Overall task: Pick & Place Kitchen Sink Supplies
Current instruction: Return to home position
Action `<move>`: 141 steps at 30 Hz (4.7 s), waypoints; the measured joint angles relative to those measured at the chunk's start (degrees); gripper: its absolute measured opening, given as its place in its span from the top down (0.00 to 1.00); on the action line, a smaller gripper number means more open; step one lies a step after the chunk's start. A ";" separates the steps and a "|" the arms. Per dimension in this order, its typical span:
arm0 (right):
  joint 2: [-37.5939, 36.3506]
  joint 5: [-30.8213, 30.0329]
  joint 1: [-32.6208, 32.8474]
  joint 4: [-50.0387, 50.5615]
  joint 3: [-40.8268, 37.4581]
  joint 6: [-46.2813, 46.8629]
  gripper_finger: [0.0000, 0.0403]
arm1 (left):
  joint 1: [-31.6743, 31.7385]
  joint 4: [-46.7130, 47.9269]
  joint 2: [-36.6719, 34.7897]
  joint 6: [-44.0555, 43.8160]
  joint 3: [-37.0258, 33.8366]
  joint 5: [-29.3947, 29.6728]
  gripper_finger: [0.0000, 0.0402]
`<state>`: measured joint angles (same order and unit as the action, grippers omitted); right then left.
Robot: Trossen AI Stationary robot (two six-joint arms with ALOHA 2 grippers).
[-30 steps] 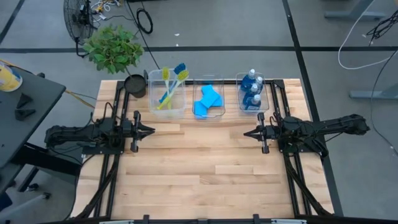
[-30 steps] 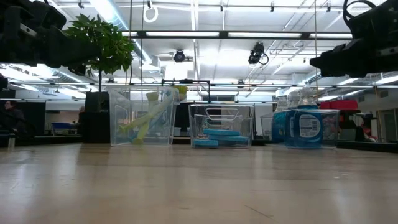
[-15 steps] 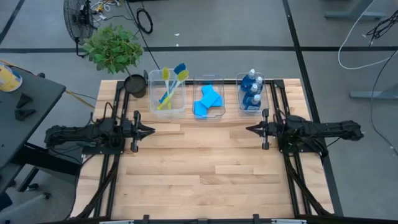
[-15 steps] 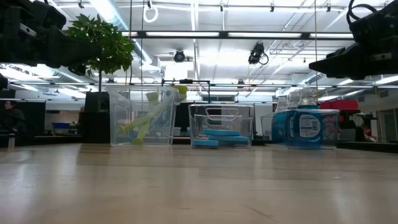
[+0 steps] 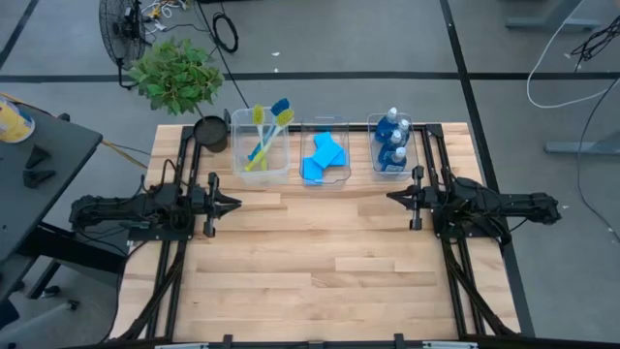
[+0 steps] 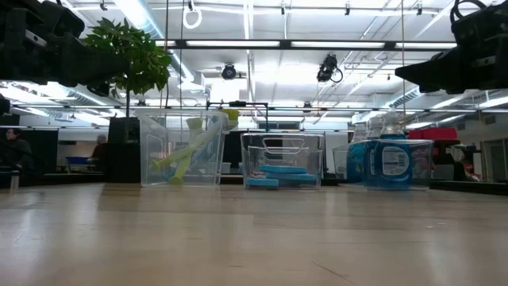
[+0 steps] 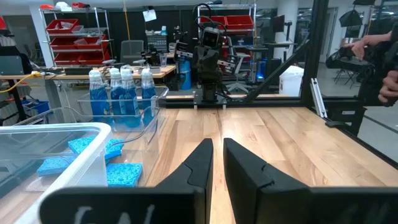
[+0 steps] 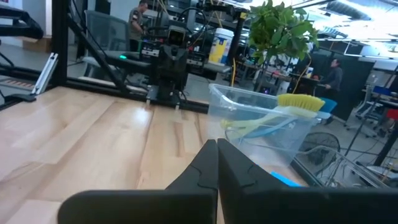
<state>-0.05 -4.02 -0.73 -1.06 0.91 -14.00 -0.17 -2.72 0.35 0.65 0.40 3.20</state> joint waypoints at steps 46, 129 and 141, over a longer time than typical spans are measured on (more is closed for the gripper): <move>0.22 -1.11 0.02 -0.35 0.04 -0.02 0.93 | -0.01 0.01 0.01 0.01 -0.01 0.00 0.89; 0.24 -1.10 0.04 -0.33 0.04 -0.04 0.93 | -0.02 0.02 -0.01 -0.01 0.00 0.00 0.89; 0.24 -1.10 0.03 -0.34 0.04 -0.04 0.93 | 0.00 0.00 0.01 0.01 0.00 0.00 0.89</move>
<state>0.19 -5.12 -0.71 -1.40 0.95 -14.04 -0.16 -2.72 0.36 0.67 0.40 3.20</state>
